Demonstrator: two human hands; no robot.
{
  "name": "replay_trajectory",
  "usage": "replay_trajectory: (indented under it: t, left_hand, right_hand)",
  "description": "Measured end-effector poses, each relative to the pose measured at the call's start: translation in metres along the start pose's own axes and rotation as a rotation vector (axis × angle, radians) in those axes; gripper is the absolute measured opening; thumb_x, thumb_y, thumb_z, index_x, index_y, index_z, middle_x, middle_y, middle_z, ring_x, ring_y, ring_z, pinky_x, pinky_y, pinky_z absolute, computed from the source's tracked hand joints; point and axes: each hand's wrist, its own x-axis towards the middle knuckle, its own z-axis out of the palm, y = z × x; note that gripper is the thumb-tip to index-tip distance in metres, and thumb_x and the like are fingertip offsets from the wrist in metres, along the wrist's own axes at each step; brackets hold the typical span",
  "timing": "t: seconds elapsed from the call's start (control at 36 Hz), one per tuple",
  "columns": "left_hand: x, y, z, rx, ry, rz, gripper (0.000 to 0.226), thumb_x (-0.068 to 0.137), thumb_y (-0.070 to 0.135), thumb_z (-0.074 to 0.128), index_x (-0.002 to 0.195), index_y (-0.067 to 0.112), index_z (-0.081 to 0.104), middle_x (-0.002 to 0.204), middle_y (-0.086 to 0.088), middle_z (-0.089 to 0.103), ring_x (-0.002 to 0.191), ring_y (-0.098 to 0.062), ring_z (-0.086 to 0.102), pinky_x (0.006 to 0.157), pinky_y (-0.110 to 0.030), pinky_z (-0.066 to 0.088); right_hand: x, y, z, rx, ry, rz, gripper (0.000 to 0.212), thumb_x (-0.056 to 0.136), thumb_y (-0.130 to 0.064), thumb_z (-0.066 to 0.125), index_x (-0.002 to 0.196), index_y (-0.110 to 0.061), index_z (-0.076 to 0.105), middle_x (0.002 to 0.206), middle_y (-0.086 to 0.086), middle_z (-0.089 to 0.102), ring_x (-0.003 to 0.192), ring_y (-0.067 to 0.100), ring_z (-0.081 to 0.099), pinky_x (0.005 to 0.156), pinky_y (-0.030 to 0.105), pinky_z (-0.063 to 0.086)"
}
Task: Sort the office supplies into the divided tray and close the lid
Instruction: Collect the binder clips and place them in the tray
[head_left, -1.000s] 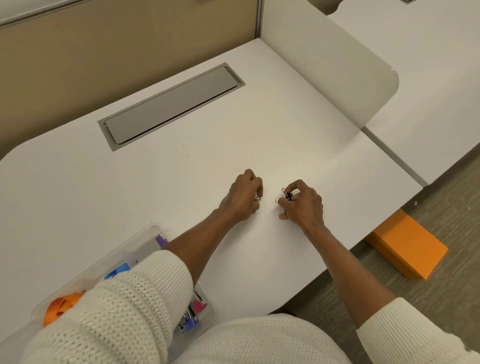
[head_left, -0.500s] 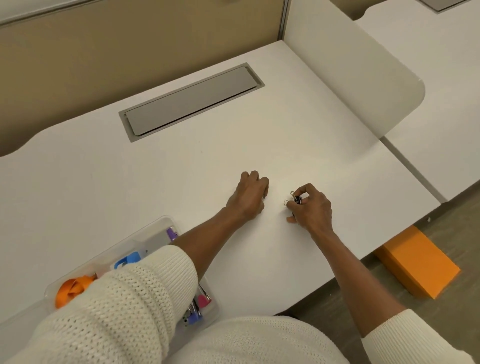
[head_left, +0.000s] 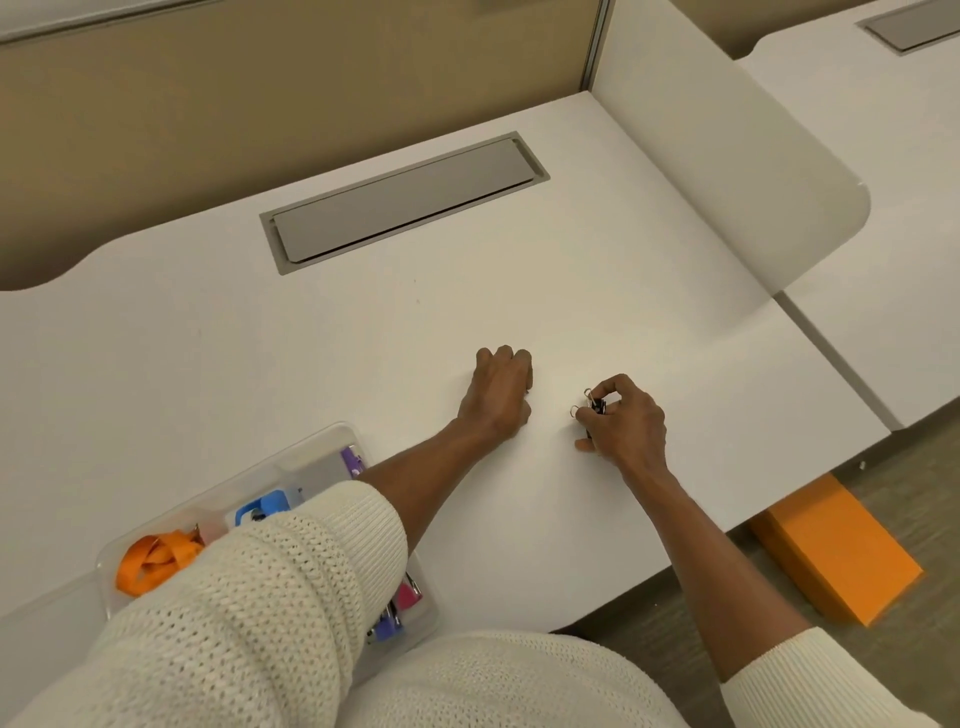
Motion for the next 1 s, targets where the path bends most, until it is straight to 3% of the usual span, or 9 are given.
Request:
replay_trajectory:
  t: [0.14, 0.25, 0.36, 0.44, 0.58, 0.75, 0.86, 0.94, 1.0]
  left_hand:
    - [-0.001, -0.001, -0.002, -0.085, 0.043, -0.055, 0.029, 0.074, -0.008, 0.059, 0.093, 0.013, 0.06, 0.096, 0.001, 0.056, 0.101, -0.027, 0.046, 0.069, -0.035, 0.038]
    - [-0.003, 0.0, -0.011, -0.268, 0.086, -0.141, 0.024, 0.071, -0.005, 0.068, 0.091, 0.009, 0.067, 0.096, -0.005, 0.072, 0.093, -0.028, 0.066, 0.074, -0.041, 0.056]
    - [-0.015, -0.002, -0.024, -0.601, 0.136, -0.291, 0.022, 0.069, -0.002, 0.08, 0.088, 0.008, 0.074, 0.075, 0.002, 0.071, 0.069, -0.017, 0.068, 0.068, -0.031, 0.058]
    - [-0.031, -0.003, -0.039, -0.776, 0.167, -0.327, 0.022, 0.069, -0.001, 0.081, 0.087, 0.011, 0.076, 0.073, 0.003, 0.067, 0.07, -0.014, 0.066, 0.063, -0.028, 0.057]
    - [-0.072, -0.016, -0.076, -0.92, 0.229, -0.339, 0.024, 0.067, -0.001, 0.081, 0.085, 0.014, 0.076, 0.078, 0.0, 0.07, 0.075, -0.017, 0.07, 0.064, -0.028, 0.058]
    - [-0.15, -0.056, -0.12, -0.923, 0.387, -0.379, 0.025, 0.067, -0.003, 0.084, 0.086, 0.013, 0.077, 0.086, -0.005, 0.08, 0.087, -0.028, 0.08, 0.082, -0.051, 0.068]
    - [-0.215, -0.088, -0.142, -0.868, 0.491, -0.422, 0.028, 0.071, -0.001, 0.087, 0.085, 0.021, 0.077, 0.087, 0.001, 0.082, 0.085, -0.018, 0.079, 0.08, -0.04, 0.068]
    - [-0.267, -0.113, -0.151, -0.827, 0.545, -0.471, 0.032, 0.072, -0.003, 0.087, 0.082, 0.026, 0.076, 0.085, 0.005, 0.081, 0.082, -0.009, 0.077, 0.071, -0.028, 0.065]
    - [-0.301, -0.129, -0.153, -0.798, 0.564, -0.531, 0.03, 0.072, -0.001, 0.087, 0.082, 0.025, 0.076, 0.084, 0.006, 0.081, 0.078, -0.007, 0.076, 0.066, -0.021, 0.061]
  right_hand:
    - [-0.007, -0.005, 0.004, 0.015, -0.024, 0.0, 0.019, 0.081, -0.029, 0.078, 0.087, -0.031, 0.06, 0.096, 0.004, 0.074, 0.05, 0.016, 0.075, 0.065, 0.029, 0.044]
    - [-0.015, -0.012, 0.009, 0.065, -0.053, -0.002, 0.019, 0.079, -0.028, 0.078, 0.088, -0.029, 0.062, 0.082, 0.0, 0.076, 0.049, 0.016, 0.075, 0.063, 0.031, 0.044]
    - [-0.025, -0.019, 0.013, 0.189, -0.128, -0.001, 0.019, 0.076, -0.021, 0.082, 0.085, -0.026, 0.066, 0.064, 0.002, 0.07, 0.057, 0.026, 0.078, 0.061, 0.037, 0.064]
    - [-0.034, -0.027, 0.016, 0.255, -0.184, -0.027, 0.019, 0.077, -0.016, 0.084, 0.087, -0.022, 0.069, 0.057, 0.003, 0.064, 0.054, 0.021, 0.074, 0.064, 0.042, 0.068]
    - [-0.058, -0.053, 0.026, 0.266, -0.276, -0.113, 0.017, 0.08, -0.013, 0.079, 0.089, -0.024, 0.07, 0.058, 0.005, 0.065, 0.057, 0.025, 0.077, 0.077, 0.059, 0.065]
    - [-0.107, -0.092, 0.05, 0.229, -0.415, -0.252, 0.018, 0.081, -0.016, 0.082, 0.092, -0.026, 0.071, 0.086, 0.021, 0.069, 0.056, 0.024, 0.076, 0.07, 0.064, 0.064]
    - [-0.145, -0.113, 0.078, 0.16, -0.525, -0.31, 0.021, 0.082, -0.017, 0.085, 0.093, -0.028, 0.071, 0.09, 0.015, 0.071, 0.061, 0.025, 0.078, 0.067, 0.054, 0.067]
    - [-0.177, -0.123, 0.104, 0.092, -0.616, -0.342, 0.025, 0.083, -0.017, 0.085, 0.091, -0.033, 0.067, 0.094, 0.01, 0.073, 0.068, 0.022, 0.081, 0.061, 0.043, 0.068]
    - [-0.2, -0.127, 0.123, 0.06, -0.687, -0.346, 0.027, 0.082, -0.013, 0.084, 0.089, -0.033, 0.068, 0.095, 0.011, 0.071, 0.066, 0.024, 0.08, 0.061, 0.045, 0.068]
